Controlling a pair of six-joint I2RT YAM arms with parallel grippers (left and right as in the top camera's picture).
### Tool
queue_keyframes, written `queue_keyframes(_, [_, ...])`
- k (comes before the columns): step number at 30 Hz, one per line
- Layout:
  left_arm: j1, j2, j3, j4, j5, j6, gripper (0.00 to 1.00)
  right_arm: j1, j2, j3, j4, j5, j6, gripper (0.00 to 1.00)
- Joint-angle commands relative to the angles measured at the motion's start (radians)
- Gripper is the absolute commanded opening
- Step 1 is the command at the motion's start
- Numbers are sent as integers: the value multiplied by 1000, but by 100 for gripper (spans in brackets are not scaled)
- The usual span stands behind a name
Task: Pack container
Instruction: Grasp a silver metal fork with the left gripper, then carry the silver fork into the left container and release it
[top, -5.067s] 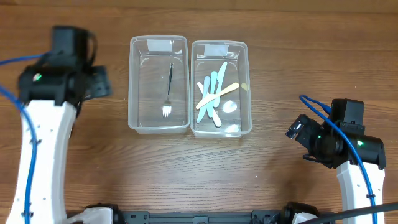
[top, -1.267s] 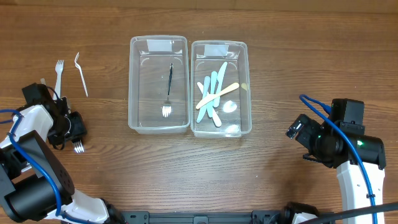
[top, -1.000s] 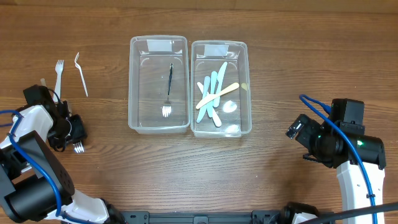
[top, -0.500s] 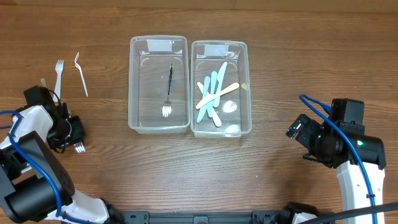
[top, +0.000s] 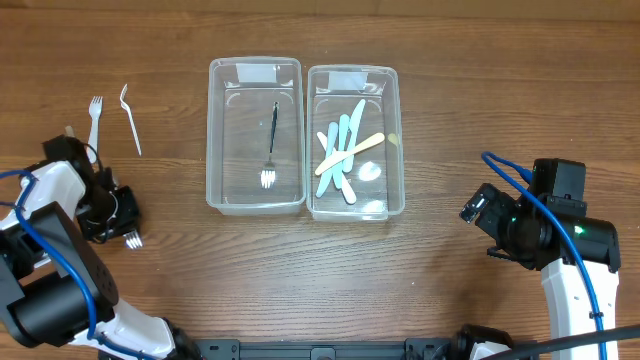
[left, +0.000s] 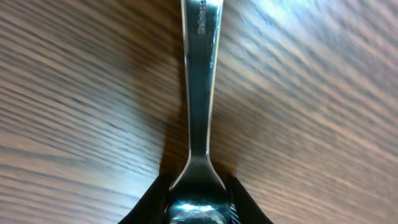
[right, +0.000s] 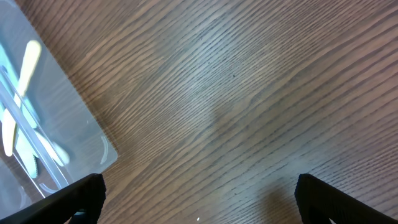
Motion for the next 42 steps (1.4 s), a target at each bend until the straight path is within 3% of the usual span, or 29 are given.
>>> queue_keyframes(1, [-80,-17,47,-42,53,-10,4,3,-3,2,4,9,-4,100])
queue_keyframes(10, [-299,-211,321,-209,-84,-14,4,3,-3,2,6,9,-4,100])
queue_keyframes(18, [-512,-278,463,-206,-95,-95,4,3,-3,2,7,9,-4,100])
queue_keyframes(28, [-742,-108,463,-42,-95,-233,5,3,-3,2,7,8,-4,100])
queue_keyframes(38, [-804,157,463,20,-22,-255,4,3,-3,2,4,8,-4,100])
queue_keyframes(39, [-804,161,463,20,-22,-255,6,3,-3,2,4,8,-4,100])
queue_keyframes(42, [-804,154,473,26,-24,-239,29,3,-3,2,4,8,-4,100])
